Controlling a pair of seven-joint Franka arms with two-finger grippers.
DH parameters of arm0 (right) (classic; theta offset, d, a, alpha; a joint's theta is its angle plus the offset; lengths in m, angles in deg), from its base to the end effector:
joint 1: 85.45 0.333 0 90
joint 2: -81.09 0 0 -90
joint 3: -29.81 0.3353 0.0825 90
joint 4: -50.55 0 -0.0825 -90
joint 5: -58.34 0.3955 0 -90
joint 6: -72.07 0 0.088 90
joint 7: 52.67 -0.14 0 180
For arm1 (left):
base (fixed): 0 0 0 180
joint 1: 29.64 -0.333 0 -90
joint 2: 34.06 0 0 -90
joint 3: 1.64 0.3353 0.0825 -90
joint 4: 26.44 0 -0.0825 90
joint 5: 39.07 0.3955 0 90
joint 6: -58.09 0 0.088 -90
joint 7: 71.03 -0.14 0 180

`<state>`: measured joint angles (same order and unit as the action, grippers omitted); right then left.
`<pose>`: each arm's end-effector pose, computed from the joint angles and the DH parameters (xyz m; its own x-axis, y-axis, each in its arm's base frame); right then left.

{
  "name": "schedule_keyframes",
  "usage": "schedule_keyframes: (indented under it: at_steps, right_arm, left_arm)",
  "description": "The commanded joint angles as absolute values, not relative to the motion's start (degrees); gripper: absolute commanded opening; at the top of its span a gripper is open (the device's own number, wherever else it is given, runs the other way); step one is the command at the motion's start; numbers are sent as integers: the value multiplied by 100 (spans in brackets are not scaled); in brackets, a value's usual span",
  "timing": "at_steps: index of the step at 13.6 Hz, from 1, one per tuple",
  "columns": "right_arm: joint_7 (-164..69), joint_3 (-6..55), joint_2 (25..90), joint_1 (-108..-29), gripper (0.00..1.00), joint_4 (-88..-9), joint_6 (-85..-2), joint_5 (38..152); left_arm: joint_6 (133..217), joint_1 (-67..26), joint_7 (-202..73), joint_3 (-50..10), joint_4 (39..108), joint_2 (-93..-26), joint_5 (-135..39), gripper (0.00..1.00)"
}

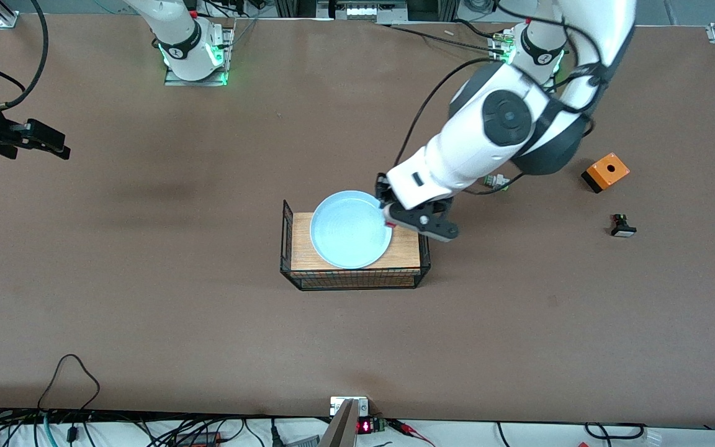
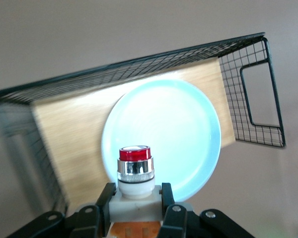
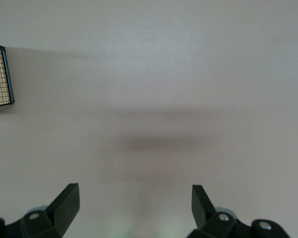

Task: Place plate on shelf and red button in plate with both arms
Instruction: 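Carry the red button with the left gripper over the plate, then lower the button onto the plate and open the left gripper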

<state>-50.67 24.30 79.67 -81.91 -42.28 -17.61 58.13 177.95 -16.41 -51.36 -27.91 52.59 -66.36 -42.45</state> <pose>0.5675 -0.0194 0.5726 0.9968 0.0005 -0.0797 0.0007 -1.0000 0.0033 0.6183 -0.4284 0.4150 0.9728 -0.2195 0.0740 -0.2315 -0.9134 0.3348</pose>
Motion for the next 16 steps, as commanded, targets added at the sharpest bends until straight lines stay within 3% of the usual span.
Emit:
schedule_keyframes:
  at_steps: [1,4,6,10,13,16]
  right_arm:
    - [-5073,2454,8144,-8193,100,-4297,-1644,5790]
    - [-5064,2454,8179,-8193,100,-4323,-1600,5781]
    - [-5064,2454,8171,-8193,100,-4332,-1608,5781]
    - [-5064,2454,8433,-8193,100,-4726,-1853,5781]
    - [-5064,2454,8522,-8193,100,-4851,-1934,5773]
    - [-5064,2454,8469,-8193,100,-4719,-1907,5781]
  left_arm:
    - [18209,-1295,-5012,-2730,4905,-7167,-3620,10]
    - [18298,-1075,-4599,-2721,4923,-7370,-3048,11]
    - [18298,-1030,-4475,-2721,4958,-7449,-2758,20]
    - [18255,-1004,-4115,-2730,4967,-7458,-2519,100]
    - [17992,-1065,-4010,-2739,4950,-7283,-2571,100]
    - [16861,-1266,-3746,-2791,4870,-6599,-2624,100]
